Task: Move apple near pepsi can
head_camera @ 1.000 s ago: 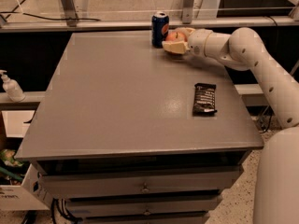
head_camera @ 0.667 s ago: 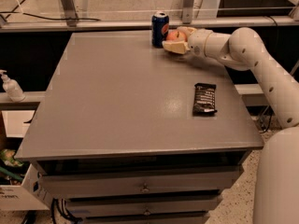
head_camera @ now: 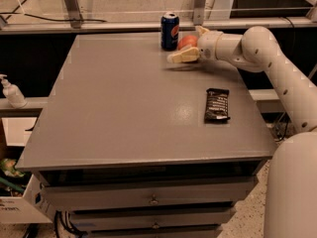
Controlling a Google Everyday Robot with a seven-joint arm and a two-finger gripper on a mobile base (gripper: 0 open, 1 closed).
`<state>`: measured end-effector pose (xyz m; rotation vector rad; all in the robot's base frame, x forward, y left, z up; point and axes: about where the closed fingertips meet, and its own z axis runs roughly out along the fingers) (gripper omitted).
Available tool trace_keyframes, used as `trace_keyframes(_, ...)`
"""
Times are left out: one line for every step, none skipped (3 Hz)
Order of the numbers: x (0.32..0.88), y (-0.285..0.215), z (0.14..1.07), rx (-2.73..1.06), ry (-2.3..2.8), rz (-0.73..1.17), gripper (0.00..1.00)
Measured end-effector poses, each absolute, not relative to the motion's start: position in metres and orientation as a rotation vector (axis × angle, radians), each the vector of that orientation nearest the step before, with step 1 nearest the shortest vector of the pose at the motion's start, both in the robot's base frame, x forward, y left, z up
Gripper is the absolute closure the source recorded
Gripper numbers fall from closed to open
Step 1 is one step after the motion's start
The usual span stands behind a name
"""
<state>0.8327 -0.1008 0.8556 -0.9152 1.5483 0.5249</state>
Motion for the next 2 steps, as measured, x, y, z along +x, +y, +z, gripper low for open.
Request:
trace_keyframes(0.826,-0.110,0.864,-0.917,1.549,0.509,0.00)
trace_keyframes(0.813,-0.130,0.872,-0.899,1.552,0.481,0.00)
